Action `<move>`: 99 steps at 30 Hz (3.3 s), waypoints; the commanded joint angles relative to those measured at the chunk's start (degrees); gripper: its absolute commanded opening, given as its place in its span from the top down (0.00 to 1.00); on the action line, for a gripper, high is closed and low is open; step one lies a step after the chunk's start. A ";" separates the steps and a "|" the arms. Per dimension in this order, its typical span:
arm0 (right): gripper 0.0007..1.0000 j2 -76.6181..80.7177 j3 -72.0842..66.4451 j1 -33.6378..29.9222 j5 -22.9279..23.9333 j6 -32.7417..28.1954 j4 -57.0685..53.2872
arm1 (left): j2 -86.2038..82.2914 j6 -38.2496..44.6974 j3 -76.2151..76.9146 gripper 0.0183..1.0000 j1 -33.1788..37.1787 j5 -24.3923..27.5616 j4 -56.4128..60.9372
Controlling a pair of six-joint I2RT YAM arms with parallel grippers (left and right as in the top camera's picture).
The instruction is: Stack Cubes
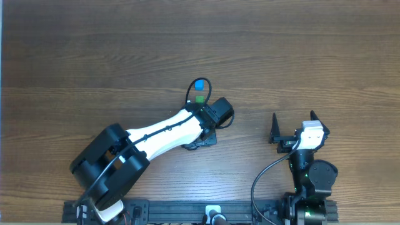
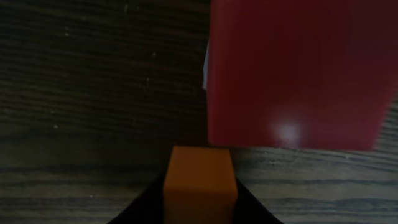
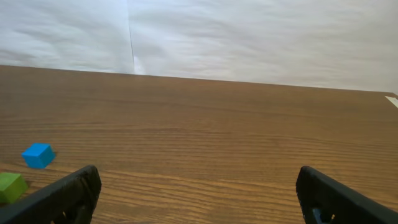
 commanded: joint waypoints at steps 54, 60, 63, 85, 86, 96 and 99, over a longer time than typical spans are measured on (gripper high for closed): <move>0.01 -0.37 -0.44 0.28 0.15 -0.22 -0.07 | 0.55 10.86 17.42 0.98 7.87 3.02 -9.38; 0.01 -0.37 -0.44 0.28 0.15 -0.22 -0.07 | 1.79 10.88 17.42 0.98 7.87 2.99 -9.38; 0.01 -0.37 -0.44 0.28 0.15 -0.22 -0.07 | 2.12 10.88 17.42 0.98 7.93 2.99 -9.38; 0.01 -0.37 -0.44 0.28 0.15 -0.22 -0.07 | 3.39 10.84 17.42 0.98 7.98 2.32 -10.05; 0.01 -0.37 -0.44 0.28 0.15 -0.22 -0.07 | 3.39 10.84 17.42 0.98 7.98 2.32 -10.03; 0.01 -0.37 -0.44 0.28 0.15 -0.22 -0.07 | 3.63 10.84 17.42 0.96 7.98 2.34 -10.08; 0.01 -0.37 -0.44 0.28 0.15 -0.22 -0.07 | 4.13 10.84 17.42 0.93 7.98 2.36 -10.08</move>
